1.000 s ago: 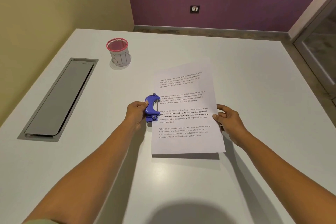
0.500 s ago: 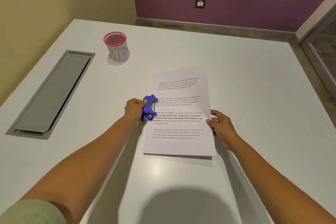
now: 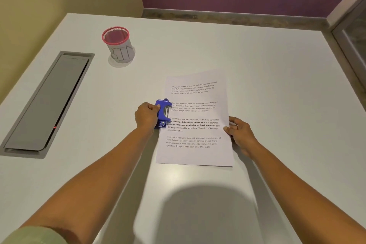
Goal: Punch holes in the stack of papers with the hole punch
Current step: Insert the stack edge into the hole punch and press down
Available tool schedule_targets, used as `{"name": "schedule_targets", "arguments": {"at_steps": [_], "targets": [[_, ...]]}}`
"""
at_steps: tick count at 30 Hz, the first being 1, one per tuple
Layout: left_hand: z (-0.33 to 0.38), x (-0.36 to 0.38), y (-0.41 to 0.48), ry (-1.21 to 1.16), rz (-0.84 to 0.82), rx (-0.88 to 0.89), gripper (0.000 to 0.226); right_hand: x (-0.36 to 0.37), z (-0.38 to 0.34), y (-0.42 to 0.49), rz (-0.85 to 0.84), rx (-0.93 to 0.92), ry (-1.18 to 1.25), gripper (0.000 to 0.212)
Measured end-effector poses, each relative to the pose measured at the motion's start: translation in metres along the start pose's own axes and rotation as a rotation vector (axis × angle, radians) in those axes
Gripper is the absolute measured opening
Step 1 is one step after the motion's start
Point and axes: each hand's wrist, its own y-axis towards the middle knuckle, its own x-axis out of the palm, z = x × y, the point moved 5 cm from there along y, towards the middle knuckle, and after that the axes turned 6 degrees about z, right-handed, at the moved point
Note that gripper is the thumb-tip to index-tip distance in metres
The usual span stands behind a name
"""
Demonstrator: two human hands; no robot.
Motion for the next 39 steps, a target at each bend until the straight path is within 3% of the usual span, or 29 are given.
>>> {"name": "schedule_targets", "arguments": {"at_steps": [15, 18, 21, 26, 39], "targets": [[0.0, 0.001, -0.002, 0.063, 0.054, 0.027, 0.023, -0.001, 0.003, 0.007, 0.028, -0.022, -0.075, 0.031], [0.001, 0.0, -0.003, 0.077, 0.062, 0.031, 0.011, -0.006, 0.001, 0.011, 0.115, -0.027, -0.135, 0.029], [0.002, -0.001, 0.0, 0.1, 0.066, 0.036, 0.017, -0.014, -0.003, 0.014, 0.25, -0.042, -0.142, 0.027], [0.005, -0.003, 0.004, 0.224, 0.085, 0.078, 0.021, -0.015, -0.004, 0.016, 0.304, -0.033, -0.098, 0.022], [0.008, -0.001, 0.004, 0.068, 0.048, 0.031, 0.021, -0.016, 0.0, 0.013, 0.32, -0.072, -0.133, 0.018]]}}
